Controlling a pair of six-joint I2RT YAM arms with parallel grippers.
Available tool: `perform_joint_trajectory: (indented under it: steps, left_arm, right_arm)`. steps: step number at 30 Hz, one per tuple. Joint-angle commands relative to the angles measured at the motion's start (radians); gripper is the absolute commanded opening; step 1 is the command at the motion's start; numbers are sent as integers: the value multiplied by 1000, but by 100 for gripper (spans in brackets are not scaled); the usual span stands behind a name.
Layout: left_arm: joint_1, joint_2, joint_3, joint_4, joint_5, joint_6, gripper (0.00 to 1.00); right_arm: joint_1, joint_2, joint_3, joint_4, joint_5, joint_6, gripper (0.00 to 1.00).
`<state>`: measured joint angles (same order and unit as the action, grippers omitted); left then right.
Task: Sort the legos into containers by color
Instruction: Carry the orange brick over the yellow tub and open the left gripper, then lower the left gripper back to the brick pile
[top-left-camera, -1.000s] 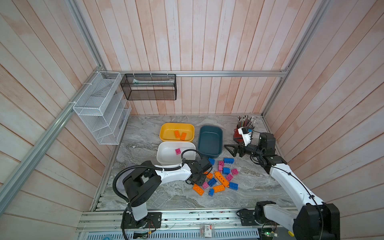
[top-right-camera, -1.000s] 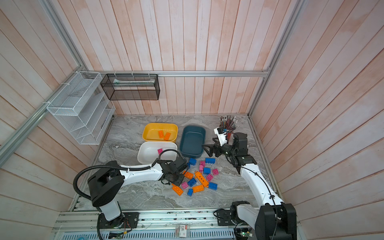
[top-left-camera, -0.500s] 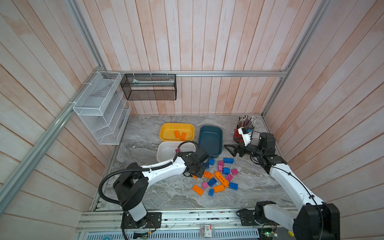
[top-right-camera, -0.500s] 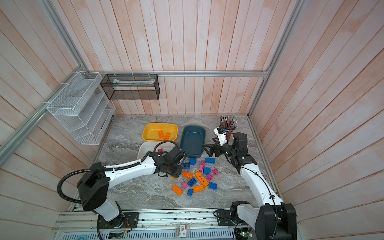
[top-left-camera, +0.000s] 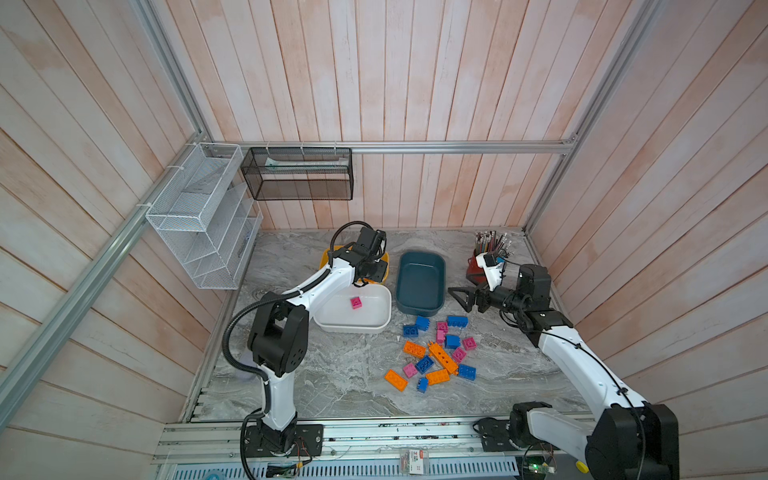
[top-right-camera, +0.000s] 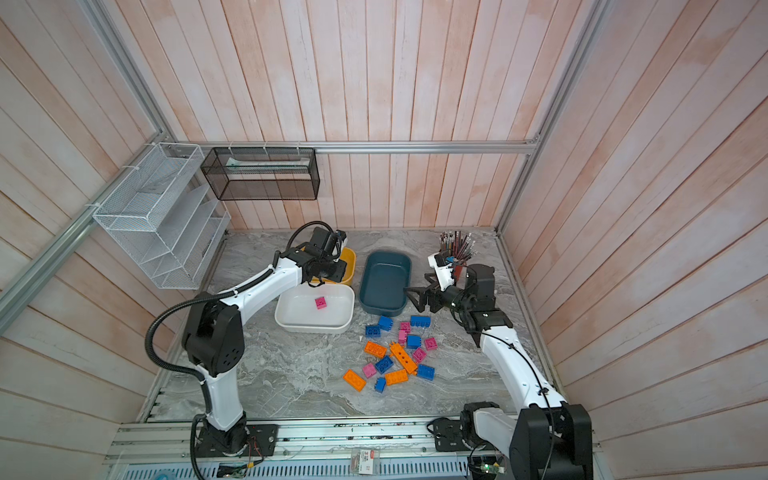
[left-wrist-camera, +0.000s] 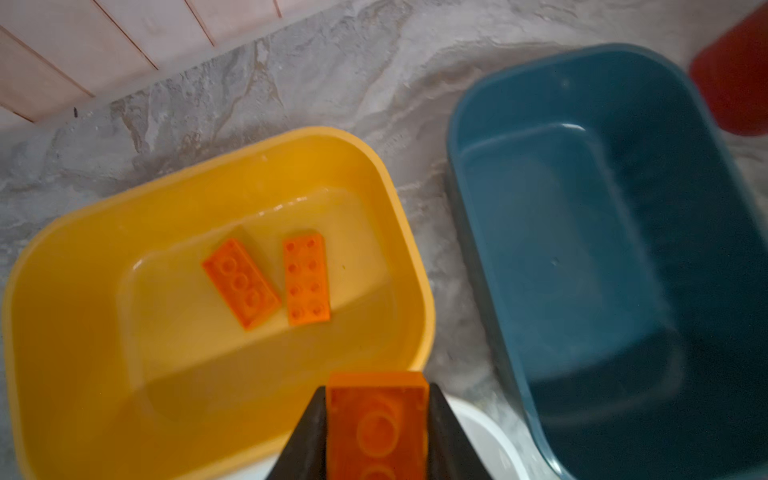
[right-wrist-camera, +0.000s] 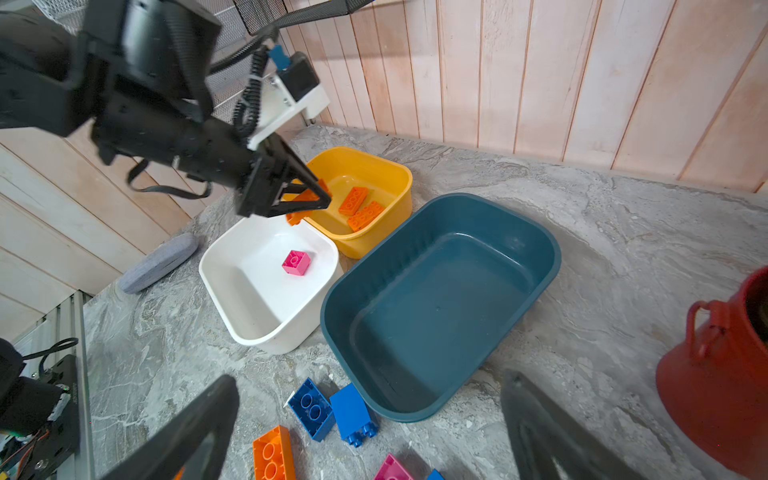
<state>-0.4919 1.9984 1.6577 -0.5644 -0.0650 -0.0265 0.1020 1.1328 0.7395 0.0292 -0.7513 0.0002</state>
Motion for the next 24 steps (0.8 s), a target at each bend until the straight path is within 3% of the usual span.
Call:
perform_joint_trajectory:
  steps: [1, 10, 12, 14, 18, 24]
  left_arm:
    - [34, 100, 87, 17, -11, 54, 34]
    - [90, 273, 175, 64, -60, 23, 35]
    - [94, 274, 159, 74, -56, 19, 41]
    - [94, 265, 150, 69, -56, 19, 54]
    - [93, 170, 93, 90, -28, -1, 66]
    - [20, -70, -80, 84, 62, -44, 73]
  right_arm:
    - [5, 15, 29, 16, -10, 5, 98]
    - [5, 56, 32, 49, -20, 19, 98]
    - [6, 56, 34, 42, -19, 14, 98]
    - [5, 52, 37, 35, -18, 11, 98]
    - [6, 45, 40, 16, -12, 3, 98]
    - [5, 29, 43, -10, -4, -12, 98]
